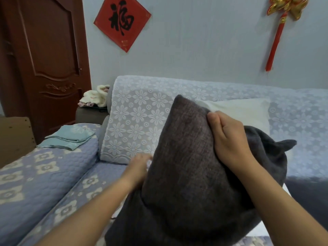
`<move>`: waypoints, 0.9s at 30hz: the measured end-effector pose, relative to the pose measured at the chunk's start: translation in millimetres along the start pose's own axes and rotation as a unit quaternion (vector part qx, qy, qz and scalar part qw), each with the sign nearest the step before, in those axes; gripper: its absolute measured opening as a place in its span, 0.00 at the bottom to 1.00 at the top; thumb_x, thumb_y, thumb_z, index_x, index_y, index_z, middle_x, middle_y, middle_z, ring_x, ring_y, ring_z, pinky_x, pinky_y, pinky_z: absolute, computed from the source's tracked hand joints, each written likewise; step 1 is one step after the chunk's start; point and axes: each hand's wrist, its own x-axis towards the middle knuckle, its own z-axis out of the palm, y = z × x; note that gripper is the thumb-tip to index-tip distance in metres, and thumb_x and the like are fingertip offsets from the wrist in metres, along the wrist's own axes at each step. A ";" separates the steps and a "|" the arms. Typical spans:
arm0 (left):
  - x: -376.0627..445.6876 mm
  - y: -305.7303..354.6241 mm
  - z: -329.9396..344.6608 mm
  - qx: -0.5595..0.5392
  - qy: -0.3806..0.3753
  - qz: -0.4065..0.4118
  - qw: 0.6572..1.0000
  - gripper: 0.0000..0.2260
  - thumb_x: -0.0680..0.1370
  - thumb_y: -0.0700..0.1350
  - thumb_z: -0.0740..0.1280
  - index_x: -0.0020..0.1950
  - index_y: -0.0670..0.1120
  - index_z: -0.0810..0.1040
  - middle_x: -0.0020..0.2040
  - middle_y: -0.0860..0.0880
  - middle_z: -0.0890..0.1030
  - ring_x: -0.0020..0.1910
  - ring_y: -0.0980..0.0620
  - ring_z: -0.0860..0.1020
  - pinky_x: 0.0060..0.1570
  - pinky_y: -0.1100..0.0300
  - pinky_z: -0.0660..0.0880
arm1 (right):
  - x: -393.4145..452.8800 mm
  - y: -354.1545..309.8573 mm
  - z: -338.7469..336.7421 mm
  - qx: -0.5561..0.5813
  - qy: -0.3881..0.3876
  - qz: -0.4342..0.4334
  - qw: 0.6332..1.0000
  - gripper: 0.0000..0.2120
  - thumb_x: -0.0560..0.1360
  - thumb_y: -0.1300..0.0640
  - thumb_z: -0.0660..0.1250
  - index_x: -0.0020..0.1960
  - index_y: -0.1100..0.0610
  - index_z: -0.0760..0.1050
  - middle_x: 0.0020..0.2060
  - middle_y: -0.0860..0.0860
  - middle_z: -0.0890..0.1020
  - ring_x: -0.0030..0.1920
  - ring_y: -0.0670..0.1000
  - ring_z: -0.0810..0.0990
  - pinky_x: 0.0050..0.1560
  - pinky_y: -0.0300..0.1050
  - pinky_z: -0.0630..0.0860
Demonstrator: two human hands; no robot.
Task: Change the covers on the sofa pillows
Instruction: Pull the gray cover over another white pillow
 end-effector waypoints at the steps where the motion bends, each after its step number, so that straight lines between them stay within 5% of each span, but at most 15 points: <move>1: 5.0 15.9 -16.1 -0.007 0.061 0.014 0.998 0.06 0.78 0.52 0.68 0.54 0.54 0.80 0.54 0.47 0.82 0.54 0.46 0.81 0.54 0.50 0.78 | 5.0 -0.7 1.4 -0.026 0.003 -0.002 1.000 0.20 0.84 0.48 0.54 0.34 0.49 0.67 0.30 0.44 0.73 0.32 0.42 0.71 0.35 0.39 0.65; 3: -6.0 77.1 -48.4 -0.123 0.137 0.067 0.981 0.10 0.81 0.55 0.66 0.58 0.52 0.79 0.53 0.51 0.83 0.52 0.53 0.81 0.52 0.58 0.78 | 15.2 -7.3 9.2 -0.076 0.009 -0.021 0.997 0.20 0.84 0.46 0.53 0.36 0.52 0.67 0.32 0.46 0.73 0.33 0.45 0.71 0.37 0.46 0.64; 5: -27.1 129.9 -60.0 -0.190 0.087 0.156 0.965 0.16 0.77 0.62 0.62 0.58 0.56 0.79 0.52 0.57 0.84 0.52 0.61 0.81 0.52 0.66 0.77 | 23.8 -14.4 26.0 -0.103 0.023 -0.051 0.993 0.21 0.83 0.45 0.51 0.37 0.54 0.67 0.32 0.47 0.73 0.34 0.49 0.70 0.38 0.49 0.62; 9: -45.2 136.5 -28.6 -0.101 0.157 0.150 0.971 0.16 0.75 0.60 0.71 0.58 0.58 0.72 0.47 0.62 0.80 0.46 0.70 0.77 0.44 0.76 0.71 | 33.3 -17.4 57.0 -0.172 0.089 -0.082 0.978 0.21 0.84 0.46 0.53 0.36 0.55 0.66 0.30 0.48 0.70 0.32 0.52 0.68 0.39 0.47 0.60; 12: -41.9 110.0 -9.7 -0.143 0.156 0.080 0.974 0.15 0.75 0.57 0.72 0.57 0.60 0.71 0.49 0.62 0.79 0.49 0.69 0.76 0.42 0.75 0.70 | 31.4 -7.8 69.0 -0.174 0.082 -0.084 0.978 0.19 0.84 0.47 0.55 0.37 0.55 0.66 0.32 0.48 0.71 0.34 0.52 0.69 0.41 0.49 0.65; 15: -28.8 94.4 -10.4 -0.142 0.175 0.088 0.970 0.08 0.76 0.52 0.73 0.50 0.60 0.76 0.48 0.61 0.82 0.50 0.66 0.79 0.46 0.72 0.73 | 25.5 -8.5 59.7 -0.059 0.014 -0.043 0.997 0.14 0.83 0.49 0.58 0.42 0.54 0.70 0.37 0.46 0.74 0.40 0.48 0.71 0.44 0.45 0.65; 17: -18.0 88.6 -19.7 -0.154 0.213 0.106 0.959 0.07 0.76 0.49 0.74 0.47 0.60 0.78 0.45 0.62 0.83 0.49 0.65 0.81 0.48 0.69 0.75 | 22.8 0.7 34.2 -0.091 0.081 -0.023 0.992 0.10 0.82 0.50 0.60 0.48 0.54 0.75 0.44 0.50 0.78 0.48 0.51 0.73 0.51 0.47 0.68; 20: -11.6 86.7 -41.2 -0.293 0.221 0.091 0.926 0.06 0.77 0.42 0.73 0.51 0.52 0.82 0.47 0.59 0.86 0.53 0.59 0.84 0.53 0.65 0.77 | 24.2 45.3 -20.3 -0.172 0.205 0.144 0.953 0.16 0.80 0.47 0.59 0.56 0.57 0.79 0.53 0.56 0.81 0.56 0.59 0.76 0.60 0.56 0.71; 23: -15.5 87.2 -62.1 -0.468 0.105 0.038 0.876 0.17 0.74 0.43 0.72 0.62 0.43 0.81 0.59 0.45 0.85 0.60 0.46 0.83 0.60 0.48 0.76 | 21.5 73.1 -40.0 0.128 0.133 0.354 0.917 0.21 0.84 0.45 0.52 0.54 0.58 0.79 0.52 0.56 0.84 0.49 0.57 0.81 0.49 0.52 0.76; 25: -17.6 87.5 -70.8 -0.473 0.084 0.020 0.877 0.19 0.73 0.44 0.71 0.63 0.42 0.81 0.60 0.45 0.84 0.60 0.45 0.82 0.60 0.46 0.75 | 18.7 77.0 -35.9 0.167 0.146 0.348 0.911 0.15 0.83 0.50 0.56 0.48 0.53 0.78 0.49 0.57 0.84 0.45 0.55 0.81 0.44 0.52 0.78; 27: -20.9 88.2 -74.0 -0.410 0.136 0.040 0.901 0.13 0.75 0.42 0.71 0.59 0.43 0.82 0.55 0.48 0.86 0.57 0.49 0.84 0.58 0.48 0.77 | 22.6 74.4 -34.3 0.048 0.190 0.277 0.941 0.06 0.79 0.52 0.63 0.45 0.51 0.77 0.44 0.52 0.82 0.45 0.54 0.80 0.48 0.53 0.78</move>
